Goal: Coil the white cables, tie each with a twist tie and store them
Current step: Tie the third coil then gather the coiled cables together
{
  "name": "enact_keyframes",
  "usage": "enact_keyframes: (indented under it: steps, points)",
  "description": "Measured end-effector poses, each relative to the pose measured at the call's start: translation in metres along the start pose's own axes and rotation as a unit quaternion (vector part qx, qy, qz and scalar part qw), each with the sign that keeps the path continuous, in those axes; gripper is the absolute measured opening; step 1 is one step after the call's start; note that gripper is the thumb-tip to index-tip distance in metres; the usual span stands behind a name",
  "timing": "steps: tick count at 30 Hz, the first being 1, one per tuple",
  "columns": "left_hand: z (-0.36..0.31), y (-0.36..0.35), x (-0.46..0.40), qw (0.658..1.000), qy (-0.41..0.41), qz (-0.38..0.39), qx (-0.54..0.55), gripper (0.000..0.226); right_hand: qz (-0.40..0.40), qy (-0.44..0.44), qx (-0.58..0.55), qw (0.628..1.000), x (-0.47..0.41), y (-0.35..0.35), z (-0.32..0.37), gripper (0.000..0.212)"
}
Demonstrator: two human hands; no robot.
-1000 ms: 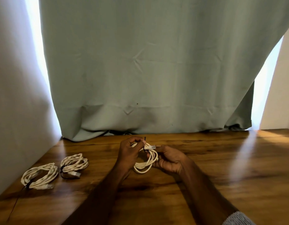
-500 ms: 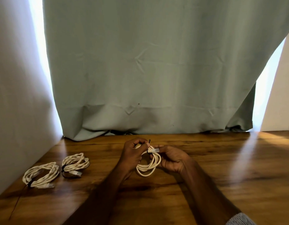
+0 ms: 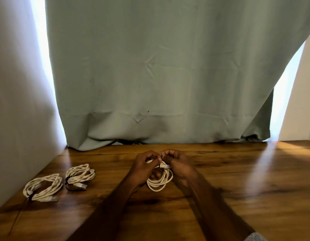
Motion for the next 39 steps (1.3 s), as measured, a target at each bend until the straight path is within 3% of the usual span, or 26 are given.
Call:
enact_keyframes:
  steps: [12,19,22,27,39]
  points:
    - [0.002,0.008,-0.005,0.994,0.105,0.028,0.021,0.013,-0.064,0.034,0.116,0.991,-0.002,-0.002,-0.002,0.018]
    - [-0.011,0.009,-0.007,0.996,0.055,0.026,-0.065,0.007,-0.114,0.096,0.200,0.968,-0.001,-0.005,0.009,0.030]
    - [-0.016,0.005,-0.005,0.995,-0.002,0.009,-0.098,0.007,-0.114,0.088,0.115,0.983,-0.002,-0.003,0.007,0.020]
    - [-0.010,0.006,-0.004,0.999,-0.016,-0.037,0.026,0.015,0.008,0.051,-0.114,0.992,0.000,-0.005,0.009,0.008]
    - [-0.020,0.002,0.001,0.996,-0.035,-0.049,0.069,0.020,-0.016,0.135,-0.049,0.990,0.005,0.004,0.023,0.012]
Point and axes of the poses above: each hand's wrist, its own x-axis away from the middle knuckle, its own y-axis out of the back of the hand, z = x × y, the point moved 5 cm from there along -x, towards the middle knuckle, and after that the axes turned 14 degrees about x, right-handed, at the moved point
